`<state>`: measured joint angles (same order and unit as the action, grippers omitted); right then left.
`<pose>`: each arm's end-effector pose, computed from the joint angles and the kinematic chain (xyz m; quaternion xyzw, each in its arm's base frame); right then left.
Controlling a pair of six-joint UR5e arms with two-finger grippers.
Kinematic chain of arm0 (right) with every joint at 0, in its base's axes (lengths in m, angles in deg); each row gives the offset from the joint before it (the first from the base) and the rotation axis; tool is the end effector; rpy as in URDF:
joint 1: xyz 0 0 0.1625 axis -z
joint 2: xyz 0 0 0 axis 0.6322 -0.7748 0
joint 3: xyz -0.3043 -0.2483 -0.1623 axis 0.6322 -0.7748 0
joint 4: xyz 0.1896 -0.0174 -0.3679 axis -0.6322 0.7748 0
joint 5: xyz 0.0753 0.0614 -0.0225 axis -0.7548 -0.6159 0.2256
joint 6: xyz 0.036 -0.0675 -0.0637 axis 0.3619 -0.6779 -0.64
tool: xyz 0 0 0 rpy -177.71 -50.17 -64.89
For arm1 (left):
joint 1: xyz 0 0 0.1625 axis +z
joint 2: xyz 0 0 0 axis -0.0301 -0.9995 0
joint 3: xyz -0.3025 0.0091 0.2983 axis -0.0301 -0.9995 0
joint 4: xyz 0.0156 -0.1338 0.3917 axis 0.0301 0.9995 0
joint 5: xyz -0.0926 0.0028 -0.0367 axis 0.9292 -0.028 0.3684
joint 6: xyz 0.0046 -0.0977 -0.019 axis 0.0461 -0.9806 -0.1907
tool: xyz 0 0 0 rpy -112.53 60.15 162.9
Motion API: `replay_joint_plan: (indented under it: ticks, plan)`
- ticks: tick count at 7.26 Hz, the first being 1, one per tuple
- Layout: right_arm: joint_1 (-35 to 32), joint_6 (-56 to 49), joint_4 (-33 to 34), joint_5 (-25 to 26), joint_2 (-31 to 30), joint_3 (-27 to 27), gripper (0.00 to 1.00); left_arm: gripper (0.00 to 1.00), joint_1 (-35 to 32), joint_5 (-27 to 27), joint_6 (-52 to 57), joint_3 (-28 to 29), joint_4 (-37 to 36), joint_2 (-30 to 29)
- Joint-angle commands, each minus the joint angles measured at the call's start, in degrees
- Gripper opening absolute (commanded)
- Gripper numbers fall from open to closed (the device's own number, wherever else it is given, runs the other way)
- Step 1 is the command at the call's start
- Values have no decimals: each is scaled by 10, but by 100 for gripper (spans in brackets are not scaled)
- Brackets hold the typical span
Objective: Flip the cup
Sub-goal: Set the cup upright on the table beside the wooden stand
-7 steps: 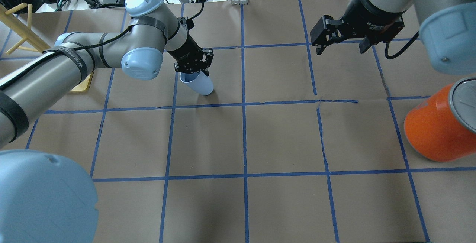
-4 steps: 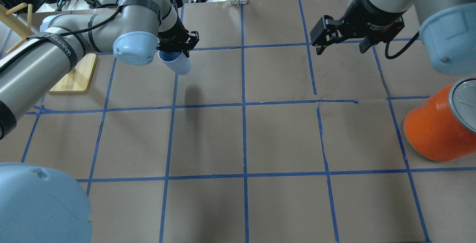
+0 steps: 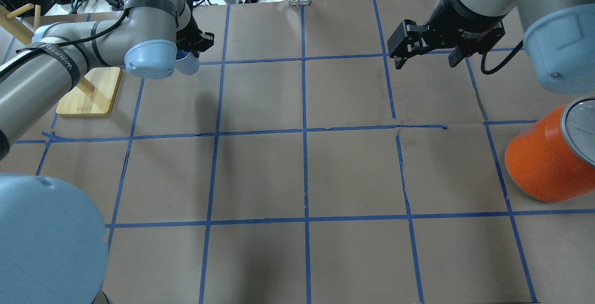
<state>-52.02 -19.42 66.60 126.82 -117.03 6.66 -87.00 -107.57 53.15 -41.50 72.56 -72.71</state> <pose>0.1509 -0.4706 0.5063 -0.0177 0.9954 -0.0869 0.0375 -0.1085 -0.6684 0.2913 0.0100 0.9903 -0.1270 0.0545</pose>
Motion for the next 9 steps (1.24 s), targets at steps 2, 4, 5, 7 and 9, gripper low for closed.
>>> replay_joint_plan:
  ticks: [2, 4, 5, 7, 9]
  plan:
    - [0, 0, 0, 0, -1, 4, 100, 0, 36, 3, 10, -26, -4, -14]
    - [0, 0, 0, -1, -1, 4, 100, 0, 36, 5, 12, -20, -4, -20]
    - [0, 0, 0, 0, 0, 4, 100, 5, 36, 7, 10, -22, -4, -22]
    - [0, 0, 0, 0, -1, 4, 100, 99, 36, 15, 2, -23, 2, -19]
    - [0, 0, -1, 0, 0, 4, 100, 100, 32, 13, 2, -16, 45, 4]
